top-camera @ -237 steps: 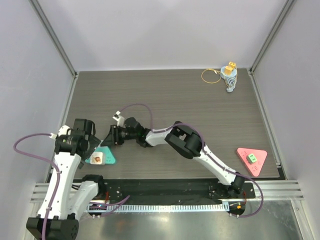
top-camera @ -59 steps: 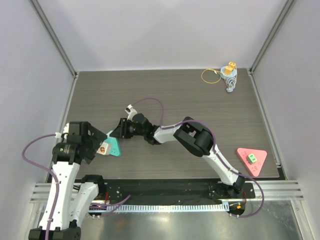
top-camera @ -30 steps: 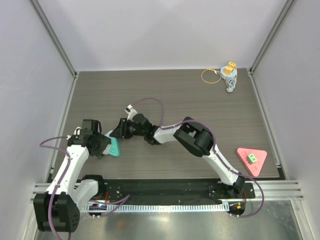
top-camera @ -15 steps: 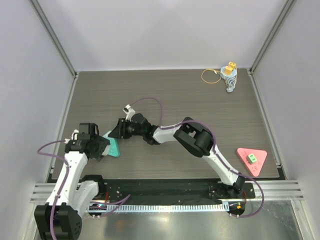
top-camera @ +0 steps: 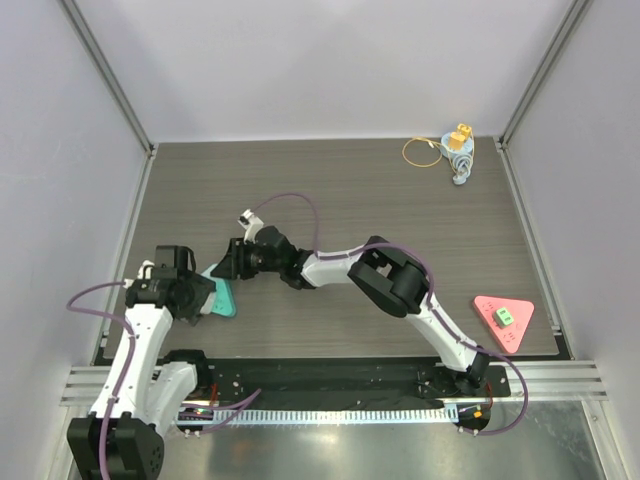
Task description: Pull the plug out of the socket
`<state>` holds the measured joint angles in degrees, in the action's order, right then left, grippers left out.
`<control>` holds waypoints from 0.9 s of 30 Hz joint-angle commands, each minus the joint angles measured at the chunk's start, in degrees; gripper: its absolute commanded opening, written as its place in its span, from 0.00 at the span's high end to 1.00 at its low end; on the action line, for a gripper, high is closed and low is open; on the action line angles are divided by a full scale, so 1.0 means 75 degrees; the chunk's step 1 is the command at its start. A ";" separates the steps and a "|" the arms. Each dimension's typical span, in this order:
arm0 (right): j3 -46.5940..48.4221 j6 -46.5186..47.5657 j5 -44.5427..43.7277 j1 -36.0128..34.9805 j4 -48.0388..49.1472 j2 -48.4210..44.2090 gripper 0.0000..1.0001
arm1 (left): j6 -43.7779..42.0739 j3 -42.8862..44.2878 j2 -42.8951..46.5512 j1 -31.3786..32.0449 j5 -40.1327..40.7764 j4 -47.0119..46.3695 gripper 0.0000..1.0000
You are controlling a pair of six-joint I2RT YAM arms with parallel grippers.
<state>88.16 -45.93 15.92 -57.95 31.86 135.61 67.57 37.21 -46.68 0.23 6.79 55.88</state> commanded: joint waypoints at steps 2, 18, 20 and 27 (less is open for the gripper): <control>0.0186 0.1530 -0.1980 -0.0089 -0.1762 0.0317 0.99 | -0.0700 0.0920 0.0165 0.0180 -0.0403 0.0353 1.00; 0.1031 0.1192 -0.2560 -0.0196 -0.2973 0.0786 0.99 | -0.0420 -0.0192 0.0727 0.0169 -0.2136 -0.1275 1.00; 0.0832 0.0899 -0.2218 -0.0101 -0.2632 0.0844 0.99 | -0.0338 -0.0134 0.0844 0.0169 -0.2065 -0.1158 1.00; 0.0843 0.1131 -0.2474 -0.0101 -0.2653 0.0833 0.99 | -0.0079 0.0615 0.0705 0.0180 -0.1211 0.0434 1.00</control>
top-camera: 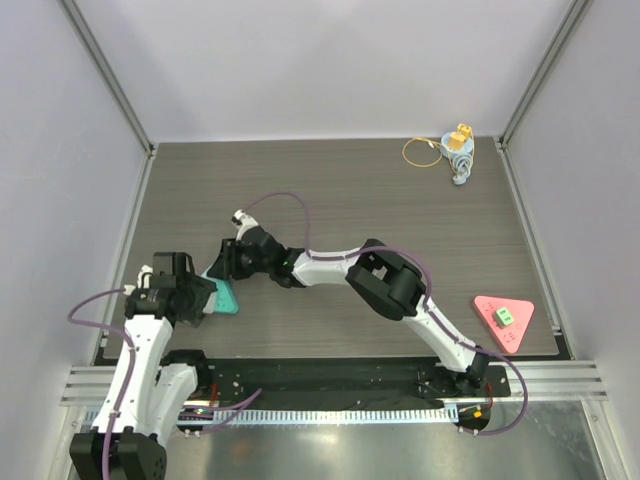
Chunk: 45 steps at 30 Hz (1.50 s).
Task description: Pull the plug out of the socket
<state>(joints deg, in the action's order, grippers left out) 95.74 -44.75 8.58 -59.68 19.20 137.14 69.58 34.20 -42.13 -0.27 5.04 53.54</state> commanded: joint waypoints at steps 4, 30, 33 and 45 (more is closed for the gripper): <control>-0.0156 0.0998 -0.1881 0.0024 -0.1142 0.0629 0.99 | -0.0698 0.1429 -0.0032 0.0247 -0.0239 0.1205 1.00; -0.1996 0.0448 -0.0816 -0.0117 0.0884 -0.0543 0.97 | -0.0665 0.0855 -0.0066 0.0236 -0.0039 0.0819 0.00; -0.2101 0.0424 -0.0769 -0.0117 0.0978 -0.0613 0.97 | -0.0466 0.0773 -0.0394 0.0236 0.0265 0.0620 0.00; -0.2254 0.0412 -0.0277 -0.0117 0.1342 -0.0778 0.89 | -0.0523 0.0258 -0.1238 0.0154 0.0279 -0.0669 0.13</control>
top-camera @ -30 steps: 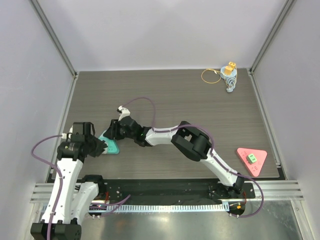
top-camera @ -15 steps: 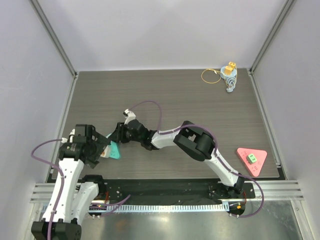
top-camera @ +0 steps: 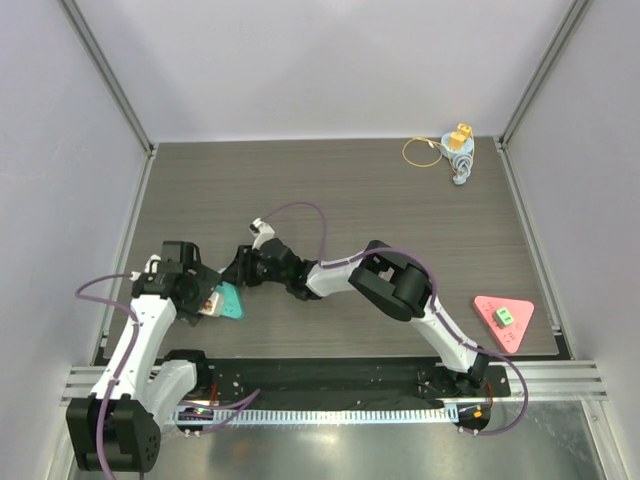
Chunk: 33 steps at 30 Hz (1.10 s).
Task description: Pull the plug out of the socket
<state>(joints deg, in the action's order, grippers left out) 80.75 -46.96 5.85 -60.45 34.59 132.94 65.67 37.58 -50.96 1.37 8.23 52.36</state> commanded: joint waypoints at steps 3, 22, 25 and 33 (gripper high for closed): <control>-0.0232 0.0718 0.0263 -0.0015 -0.0721 -0.0218 0.84 | -0.0119 -0.0499 0.0114 -0.0146 -0.0417 -0.0770 0.34; -0.0560 -0.1318 0.3683 0.0571 0.2170 0.0097 0.36 | -0.1069 -0.0089 0.1450 -0.0510 -0.0383 -0.0208 1.00; -0.0513 -0.2186 0.3837 0.0513 0.3028 0.0379 0.32 | -0.0963 -0.0148 0.1614 -0.0499 -0.0300 -0.0231 1.00; 0.0002 -0.1872 0.3335 0.0161 0.2010 0.0531 0.42 | -0.0799 -0.0276 0.1791 -0.0499 -0.0382 -0.0313 1.00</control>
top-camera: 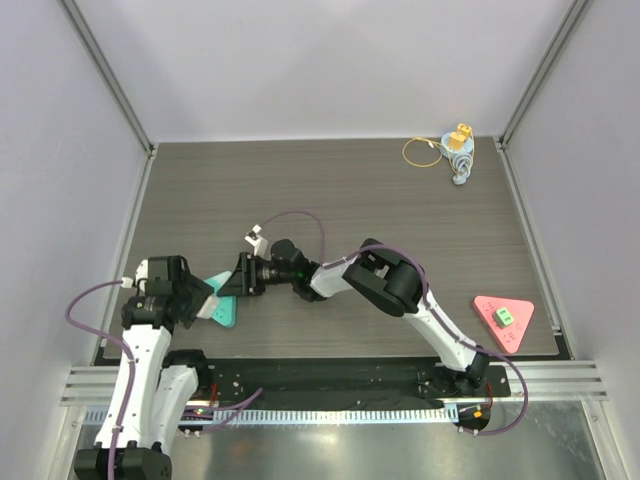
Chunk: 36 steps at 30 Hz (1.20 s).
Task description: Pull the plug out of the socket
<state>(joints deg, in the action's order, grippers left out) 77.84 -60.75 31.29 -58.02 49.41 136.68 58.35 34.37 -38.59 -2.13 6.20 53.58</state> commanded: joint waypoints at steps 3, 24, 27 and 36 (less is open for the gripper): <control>0.0472 0.0002 -0.0526 -0.0221 -0.0153 0.0173 0.59 | 0.0224 0.0140 0.0153 -0.0044 -0.0181 -0.0371 1.00; 0.2535 0.1761 -0.2287 -0.0643 -0.4245 0.1228 0.99 | 0.0131 0.1335 -0.0083 -0.0067 0.0160 0.0780 1.00; 0.2523 0.1398 -0.1608 -0.0619 -0.3648 0.1276 0.99 | 0.0072 0.1428 0.0410 -0.0067 -0.0310 0.0566 1.00; 0.2020 0.0074 -0.0528 -0.0444 -0.1421 0.1498 0.99 | -0.0280 0.1535 0.1137 -0.0067 0.0369 0.1234 1.00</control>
<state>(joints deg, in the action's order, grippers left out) 95.50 -60.38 27.79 -61.52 38.28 145.80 57.49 45.60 -30.55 -2.70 10.48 62.83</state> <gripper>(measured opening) 0.406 0.607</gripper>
